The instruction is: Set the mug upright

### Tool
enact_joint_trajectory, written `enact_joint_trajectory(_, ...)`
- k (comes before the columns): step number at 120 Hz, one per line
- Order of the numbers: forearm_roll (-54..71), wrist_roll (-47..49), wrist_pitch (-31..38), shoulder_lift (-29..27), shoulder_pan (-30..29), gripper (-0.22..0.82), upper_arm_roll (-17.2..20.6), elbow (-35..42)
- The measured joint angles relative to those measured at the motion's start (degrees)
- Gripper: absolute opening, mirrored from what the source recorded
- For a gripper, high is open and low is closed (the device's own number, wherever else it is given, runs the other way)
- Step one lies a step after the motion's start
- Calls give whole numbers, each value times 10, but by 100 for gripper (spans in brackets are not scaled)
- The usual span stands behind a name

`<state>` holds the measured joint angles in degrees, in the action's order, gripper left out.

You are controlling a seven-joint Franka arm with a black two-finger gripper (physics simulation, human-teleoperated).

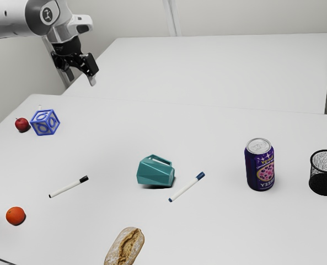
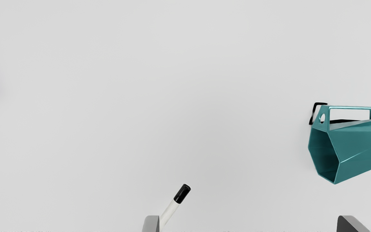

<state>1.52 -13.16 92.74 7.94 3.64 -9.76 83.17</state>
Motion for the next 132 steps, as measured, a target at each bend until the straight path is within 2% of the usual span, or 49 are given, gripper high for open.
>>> enact_joint_trajectory(32, -5, 1, -6, -1, 0, 60, 0, 14)
enact_joint_trajectory(48, -85, -3, -5, -2, -2, 60, -8, 35)
enact_joint_trajectory(64, -213, -28, 3, -3, -24, 60, -32, 108)
enact_joint_trajectory(85, -340, -84, 56, -2, -34, 60, -43, 233)
enact_joint_trajectory(102, -411, -124, 102, -11, -36, 60, -39, 318)
enact_joint_trajectory(132, -513, -184, 179, -6, -25, 60, -14, 387)
